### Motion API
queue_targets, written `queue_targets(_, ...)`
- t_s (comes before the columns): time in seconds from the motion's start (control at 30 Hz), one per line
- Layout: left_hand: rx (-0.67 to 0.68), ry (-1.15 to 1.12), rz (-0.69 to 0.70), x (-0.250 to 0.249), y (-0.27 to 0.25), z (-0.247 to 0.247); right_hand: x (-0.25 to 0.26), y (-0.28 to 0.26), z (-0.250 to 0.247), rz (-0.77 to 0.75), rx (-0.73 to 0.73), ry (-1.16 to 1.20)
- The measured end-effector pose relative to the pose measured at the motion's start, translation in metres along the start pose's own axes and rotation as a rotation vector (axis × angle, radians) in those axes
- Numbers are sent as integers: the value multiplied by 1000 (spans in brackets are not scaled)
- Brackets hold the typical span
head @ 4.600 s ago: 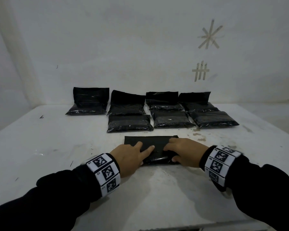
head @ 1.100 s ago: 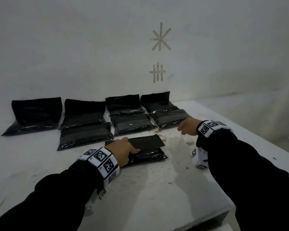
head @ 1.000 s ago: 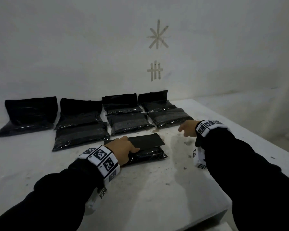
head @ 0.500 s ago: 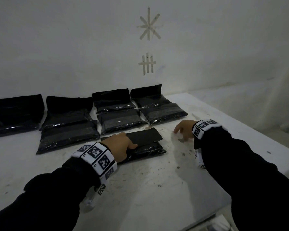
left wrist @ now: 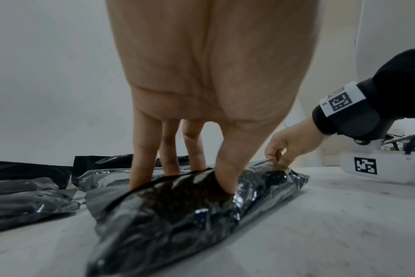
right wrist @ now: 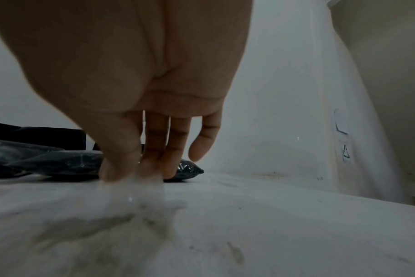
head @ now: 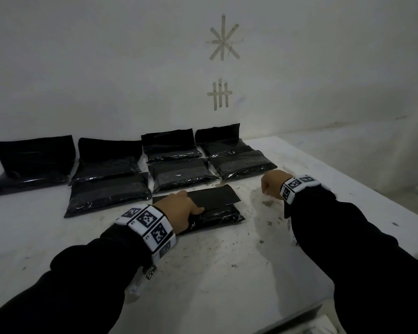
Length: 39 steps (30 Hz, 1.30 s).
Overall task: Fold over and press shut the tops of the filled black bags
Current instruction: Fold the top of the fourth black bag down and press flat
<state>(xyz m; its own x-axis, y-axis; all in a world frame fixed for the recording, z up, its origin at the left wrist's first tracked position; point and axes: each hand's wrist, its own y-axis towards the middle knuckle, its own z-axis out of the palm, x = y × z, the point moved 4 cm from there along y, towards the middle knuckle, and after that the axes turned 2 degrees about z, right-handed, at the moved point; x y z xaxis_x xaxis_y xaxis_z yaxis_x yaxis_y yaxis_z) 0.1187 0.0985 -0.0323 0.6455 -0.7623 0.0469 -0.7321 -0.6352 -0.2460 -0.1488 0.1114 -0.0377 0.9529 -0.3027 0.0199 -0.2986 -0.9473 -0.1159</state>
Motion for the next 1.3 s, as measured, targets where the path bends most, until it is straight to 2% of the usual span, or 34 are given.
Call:
queue_targets(0.4, -188, 44, 5, -5, -14, 3, 27, -44, -45, -92, -71, 33)
queue_targets(0.53, -141, -10, 11, -1, -15, 8, 39, -56, -59, -135, -99, 8)
queue_targets(0.67, -120, -86, 3, 7, -20, 9, 52, -67, -66, -175, -61, 1)
queue_targets(0.73, -124, -87, 4, 9, -23, 9, 63, -73, -73, -219, -107, 17)
queue_targets(0.83, -127, -85, 1, 12, -28, 10, 91, -77, -94, -309, -196, 104)
queue_targets(1.0, -123, -99, -50, 29, -47, 16, 140, -80, -126, -466, -148, 252)
queue_targets(1.07, -123, -114, -70, 38, -56, 17, 151, -84, -135, -508, -162, 395)
queue_targets(1.17, -127, -93, -92, 51, -72, 20, 165, -89, -143, -555, -156, 644)
queue_targets(1.3, -111, -146, -99, 56, -87, 22, 180, -93, -145, -553, -184, 797)
